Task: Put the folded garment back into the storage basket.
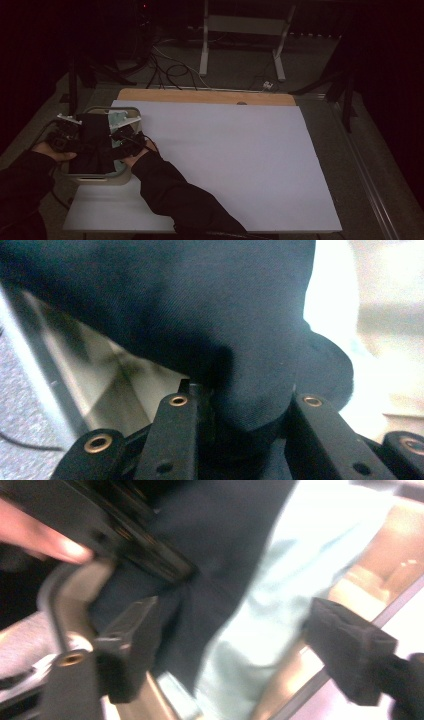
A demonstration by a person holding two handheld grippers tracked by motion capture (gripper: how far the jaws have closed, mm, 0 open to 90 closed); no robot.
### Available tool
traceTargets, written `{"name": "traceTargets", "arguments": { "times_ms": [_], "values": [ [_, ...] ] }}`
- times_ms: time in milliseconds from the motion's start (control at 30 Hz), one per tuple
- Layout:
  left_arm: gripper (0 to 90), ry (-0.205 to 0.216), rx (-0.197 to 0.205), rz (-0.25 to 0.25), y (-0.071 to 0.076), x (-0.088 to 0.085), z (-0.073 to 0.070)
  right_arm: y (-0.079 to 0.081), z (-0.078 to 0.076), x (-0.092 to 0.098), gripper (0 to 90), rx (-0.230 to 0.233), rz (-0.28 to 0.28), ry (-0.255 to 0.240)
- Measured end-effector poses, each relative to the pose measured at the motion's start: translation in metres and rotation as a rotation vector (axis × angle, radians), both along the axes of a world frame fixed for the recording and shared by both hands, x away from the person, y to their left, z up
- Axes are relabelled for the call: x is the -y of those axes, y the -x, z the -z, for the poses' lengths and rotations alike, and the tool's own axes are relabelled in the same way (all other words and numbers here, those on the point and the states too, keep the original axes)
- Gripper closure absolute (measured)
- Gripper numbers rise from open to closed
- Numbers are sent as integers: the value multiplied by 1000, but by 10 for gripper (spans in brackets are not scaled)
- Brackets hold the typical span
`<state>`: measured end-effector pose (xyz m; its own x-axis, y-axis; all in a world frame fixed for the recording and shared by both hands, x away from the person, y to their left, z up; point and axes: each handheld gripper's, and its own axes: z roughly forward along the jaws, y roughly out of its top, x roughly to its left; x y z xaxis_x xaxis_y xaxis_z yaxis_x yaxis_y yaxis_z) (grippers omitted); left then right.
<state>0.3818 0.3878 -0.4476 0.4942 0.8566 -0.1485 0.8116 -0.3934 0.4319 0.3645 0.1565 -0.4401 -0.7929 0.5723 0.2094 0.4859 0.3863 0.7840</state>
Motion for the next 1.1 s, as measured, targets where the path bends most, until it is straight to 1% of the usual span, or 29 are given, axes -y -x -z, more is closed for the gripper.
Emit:
{"name": "traceTargets", "arguments": {
  "times_ms": [33,67,100,133,167,200,233,267,333,367,400,433,467,500,533,567,600,633,667,700,767,833,900,967,1067,1100],
  "values": [
    [738,-10,4,7,-1,2,0,0,-2,2,144,18,-8,-11],
    [733,-26,5,4,-2,5,1,1,-4,2,135,25,-9,-10],
    [728,-55,5,1,-4,8,2,1,-7,3,122,39,-16,-2],
    [725,-62,6,5,-4,10,2,3,-10,5,123,56,-13,-10],
    [715,-73,18,3,-5,13,3,3,-12,6,120,61,-15,-15],
    [689,-81,25,-5,-5,14,3,3,-13,7,104,69,-26,-17],
    [657,-78,33,-10,-6,14,2,4,-14,9,101,77,-30,-16],
    [612,-77,46,-19,-5,14,2,4,-15,10,101,84,-33,-19],
    [444,-69,63,-43,-4,14,-1,3,-15,15,98,88,-40,-21],
    [391,-65,75,-53,-3,13,-4,4,-15,17,96,86,-37,-25],
    [327,-51,84,-61,-1,12,-7,3,-16,20,95,86,-38,-33],
    [261,-47,89,-68,0,11,-10,3,-16,24,94,94,-41,-29],
    [215,-41,96,-67,2,10,-13,2,-16,27,92,102,-43,-29],
    [138,-41,105,-59,4,10,-16,2,-17,31,90,104,-40,-33],
    [119,-50,122,-65,6,11,-19,1,-17,34,89,102,-41,-37],
    [56,-54,132,-61,7,11,-22,0,-17,37,87,108,-49,-36],
    [27,-64,141,-58,9,12,-24,-1,-18,40,87,107,-46,-37],
    [5,-83,164,-62,11,13,-28,-1,-18,43,87,107,-51,-43],
    [4,-88,177,-66,12,14,-30,-2,-19,46,87,111,-59,-46],
    [3,-90,193,-64,14,16,-35,-2,-19,48,87,116,-65,-50],
    [1,-81,220,-59,17,19,-41,-2,-21,53,87,140,-73,-54],
    [1,-80,240,-45,19,22,-45,-2,-22,58,87,159,-67,-46],
    [1,-79,267,-41,22,24,-47,-3,-23,63,87,174,-73,-42],
    [1,-58,281,-33,24,27,-49,-3,-24,67,87,190,-78,-40],
    [1,-33,293,-22,27,30,-51,-4,-27,74,87,201,-83,-42],
    [1,-23,295,-19,28,32,-52,-5,-28,77,87,208,-90,-36]
  ]
}}
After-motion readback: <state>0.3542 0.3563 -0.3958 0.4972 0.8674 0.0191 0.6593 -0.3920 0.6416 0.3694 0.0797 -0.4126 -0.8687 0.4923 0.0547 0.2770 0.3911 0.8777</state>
